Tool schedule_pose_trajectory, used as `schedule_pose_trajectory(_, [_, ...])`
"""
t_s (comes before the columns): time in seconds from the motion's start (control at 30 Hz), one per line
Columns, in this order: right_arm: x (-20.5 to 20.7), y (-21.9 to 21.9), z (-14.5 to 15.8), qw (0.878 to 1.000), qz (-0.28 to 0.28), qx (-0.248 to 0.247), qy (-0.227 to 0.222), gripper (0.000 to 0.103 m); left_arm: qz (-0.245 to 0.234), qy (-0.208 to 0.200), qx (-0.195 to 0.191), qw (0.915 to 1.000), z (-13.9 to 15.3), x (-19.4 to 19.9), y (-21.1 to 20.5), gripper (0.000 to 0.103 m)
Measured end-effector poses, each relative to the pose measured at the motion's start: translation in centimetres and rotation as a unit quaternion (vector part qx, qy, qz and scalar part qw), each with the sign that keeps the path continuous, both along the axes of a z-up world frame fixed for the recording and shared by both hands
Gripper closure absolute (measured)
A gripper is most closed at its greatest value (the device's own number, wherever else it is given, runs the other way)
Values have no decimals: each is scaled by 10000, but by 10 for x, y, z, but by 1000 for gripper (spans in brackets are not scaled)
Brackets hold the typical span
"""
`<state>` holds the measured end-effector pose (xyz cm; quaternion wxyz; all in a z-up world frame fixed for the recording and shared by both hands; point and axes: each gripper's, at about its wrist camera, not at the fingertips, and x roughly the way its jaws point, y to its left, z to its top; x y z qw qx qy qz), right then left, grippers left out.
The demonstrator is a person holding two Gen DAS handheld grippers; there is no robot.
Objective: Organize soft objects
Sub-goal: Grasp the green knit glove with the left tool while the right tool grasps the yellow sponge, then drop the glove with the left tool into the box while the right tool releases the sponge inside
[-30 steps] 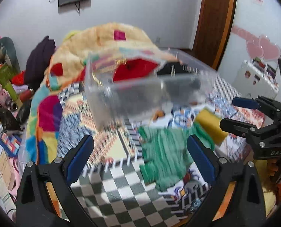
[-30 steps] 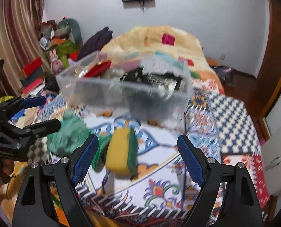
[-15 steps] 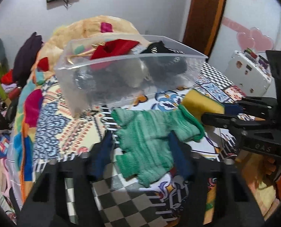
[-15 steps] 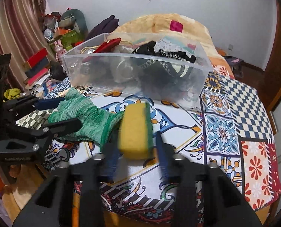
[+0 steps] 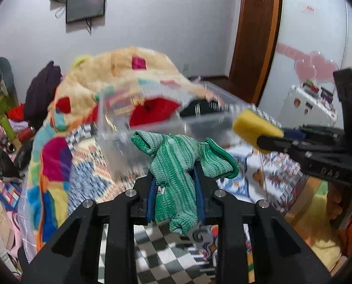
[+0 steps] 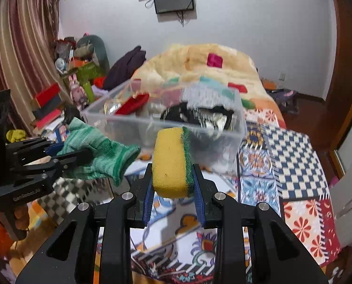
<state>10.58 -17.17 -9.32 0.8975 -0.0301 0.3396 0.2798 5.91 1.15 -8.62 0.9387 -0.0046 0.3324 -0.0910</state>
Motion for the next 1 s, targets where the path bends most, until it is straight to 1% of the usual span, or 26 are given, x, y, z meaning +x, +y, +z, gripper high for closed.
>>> schedule_pose_trajectory(0.17, [6,7,17,9996,-32,119,-256,76,117,-448,-140,9988,33,5,8,75])
schedule_pose_trajectory(0.27, [12,10,28,9990,-35,216,-394,76,188,-622,-165,9977,46,11,11,75])
schedule_pose_trajectory(0.37, [18,13,39,9980,-56,277,-561,76,272,-737,-143,9968,54,18,12,75])
schedule_pose_trajectory(0.53, [28,19,51,9966,-71,349,-745,76,405,-777,-128,9961,57,35,15,75])
schedule_pose_trajectory(0.63, [36,23,53,9961,-89,353,-809,76,503,-742,-107,9959,54,45,18,75])
schedule_pose_trajectory(0.73, [45,28,49,9965,-110,291,-780,76,582,-639,-91,9962,48,57,20,75])
schedule_pose_trajectory(1.0, [72,42,17,9993,-68,14,-363,76,546,-88,-144,9984,17,88,25,75])
